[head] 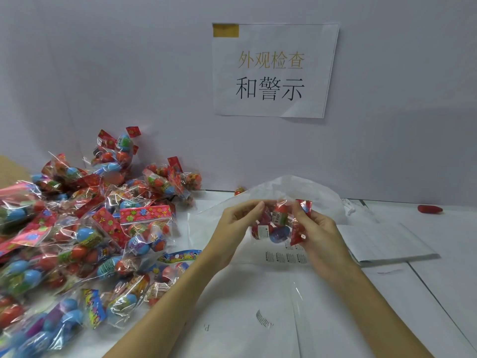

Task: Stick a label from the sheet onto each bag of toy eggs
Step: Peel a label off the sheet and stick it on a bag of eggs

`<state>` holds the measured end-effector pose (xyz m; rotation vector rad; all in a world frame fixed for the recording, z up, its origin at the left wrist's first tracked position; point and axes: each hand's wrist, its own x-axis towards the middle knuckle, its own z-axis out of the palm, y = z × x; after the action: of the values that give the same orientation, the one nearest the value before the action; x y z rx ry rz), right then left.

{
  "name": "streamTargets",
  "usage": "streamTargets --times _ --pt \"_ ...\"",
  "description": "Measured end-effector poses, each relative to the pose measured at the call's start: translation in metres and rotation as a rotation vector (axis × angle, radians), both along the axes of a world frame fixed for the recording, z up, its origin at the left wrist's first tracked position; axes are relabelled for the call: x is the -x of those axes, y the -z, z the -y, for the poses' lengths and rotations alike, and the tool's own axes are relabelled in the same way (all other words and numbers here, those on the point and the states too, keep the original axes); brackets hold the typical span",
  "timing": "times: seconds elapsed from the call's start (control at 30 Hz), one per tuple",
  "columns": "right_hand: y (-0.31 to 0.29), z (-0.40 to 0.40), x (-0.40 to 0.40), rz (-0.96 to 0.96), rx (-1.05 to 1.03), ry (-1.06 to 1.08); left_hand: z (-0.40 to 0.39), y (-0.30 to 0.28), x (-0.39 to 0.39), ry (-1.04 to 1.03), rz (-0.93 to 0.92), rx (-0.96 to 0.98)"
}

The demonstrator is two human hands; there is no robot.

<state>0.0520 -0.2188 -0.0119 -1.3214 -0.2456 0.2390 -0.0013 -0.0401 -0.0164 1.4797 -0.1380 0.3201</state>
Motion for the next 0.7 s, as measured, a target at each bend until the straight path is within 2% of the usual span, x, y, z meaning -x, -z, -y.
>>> streamTargets --times 0.07,0.13,0.17,0.23,0.3,0.37,0.4,0.47,0.53,0.6,0.7 --pt "0.006 -0.003 -0.002 0.042 0.049 0.112 0.002 0.0 0.0 -0.056 0.042 0.021" --pt "0.01 -0.002 -0.004 0.172 0.268 0.33 0.005 0.002 -0.001 -0.173 0.068 0.058" --pt "0.012 -0.001 -0.005 0.197 0.306 0.371 0.007 0.004 -0.001 -0.237 0.069 0.055" --pt "0.01 0.0 -0.005 0.112 0.183 0.219 0.01 0.008 -0.003 -0.376 0.108 -0.068" --pt "0.003 -0.003 0.001 -0.015 0.051 -0.072 0.01 0.013 -0.004 -0.484 0.231 -0.357" --pt "0.001 -0.008 0.008 -0.024 0.021 -0.236 0.01 0.017 -0.003 -0.444 0.364 -0.628" --pt "0.002 -0.01 0.01 -0.011 0.016 -0.234 0.01 0.018 -0.002 -0.379 0.413 -0.706" --pt "0.003 -0.009 0.01 -0.023 -0.004 -0.15 0.013 0.018 0.001 -0.277 0.469 -0.742" --pt "0.002 -0.002 0.007 -0.087 -0.062 -0.124 0.014 0.016 0.001 -0.335 0.499 -0.699" --pt "-0.004 0.004 0.005 -0.22 -0.124 -0.125 0.015 0.016 0.0 -0.474 0.457 -0.689" --pt "-0.009 0.012 -0.001 -0.342 -0.118 -0.139 0.015 0.017 -0.002 -0.493 0.173 -0.687"
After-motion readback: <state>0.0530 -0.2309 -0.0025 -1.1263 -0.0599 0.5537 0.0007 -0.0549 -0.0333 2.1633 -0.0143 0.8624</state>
